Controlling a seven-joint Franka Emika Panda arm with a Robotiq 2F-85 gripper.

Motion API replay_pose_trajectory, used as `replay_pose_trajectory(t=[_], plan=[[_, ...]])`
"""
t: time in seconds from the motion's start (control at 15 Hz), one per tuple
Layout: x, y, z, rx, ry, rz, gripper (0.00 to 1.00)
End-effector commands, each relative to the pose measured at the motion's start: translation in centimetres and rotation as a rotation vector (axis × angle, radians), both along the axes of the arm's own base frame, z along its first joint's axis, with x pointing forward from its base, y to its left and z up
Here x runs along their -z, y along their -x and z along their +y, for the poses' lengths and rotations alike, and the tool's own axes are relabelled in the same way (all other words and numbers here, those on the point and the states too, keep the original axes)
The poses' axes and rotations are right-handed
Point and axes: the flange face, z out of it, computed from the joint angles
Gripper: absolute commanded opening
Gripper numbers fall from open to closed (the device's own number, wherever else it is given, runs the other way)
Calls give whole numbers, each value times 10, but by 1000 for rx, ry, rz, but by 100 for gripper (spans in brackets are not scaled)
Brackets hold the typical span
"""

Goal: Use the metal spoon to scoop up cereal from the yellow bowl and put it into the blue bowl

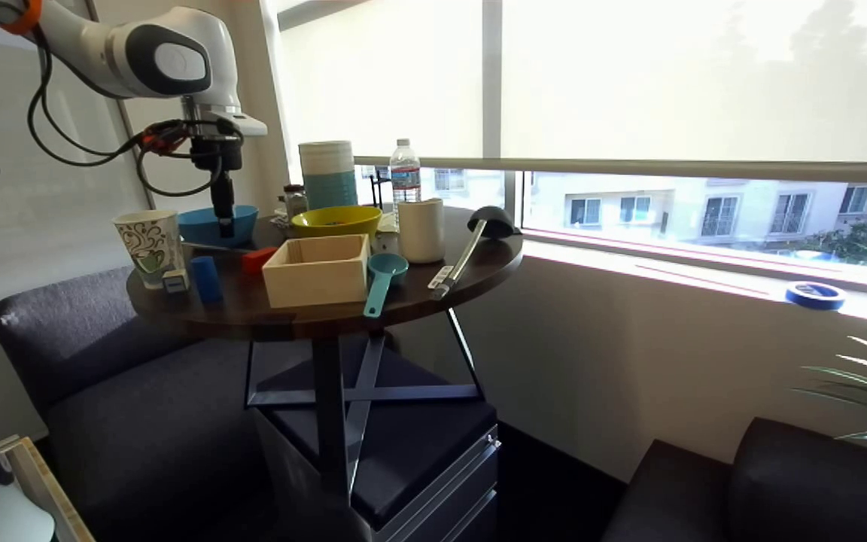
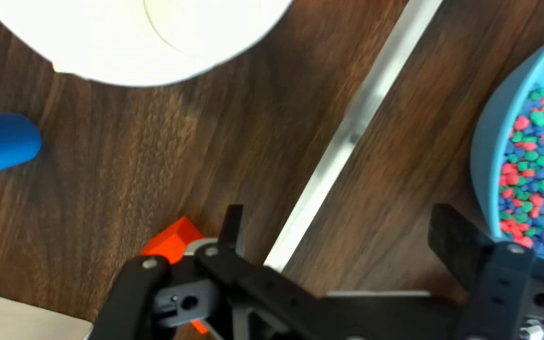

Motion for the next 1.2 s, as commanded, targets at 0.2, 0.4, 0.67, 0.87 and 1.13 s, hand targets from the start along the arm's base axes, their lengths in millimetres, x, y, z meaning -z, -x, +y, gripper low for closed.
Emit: replay_pose_trajectory(t=[0.2, 0.4, 0.67, 0.87, 1.13], plan=[[15, 4, -6, 110, -50, 36, 100], [22, 3, -9, 145, -68, 46, 92], [26, -4, -11, 166, -104, 36, 60], [32, -8, -12, 177, -111, 41, 89], [37, -11, -12, 184, -116, 45, 57]])
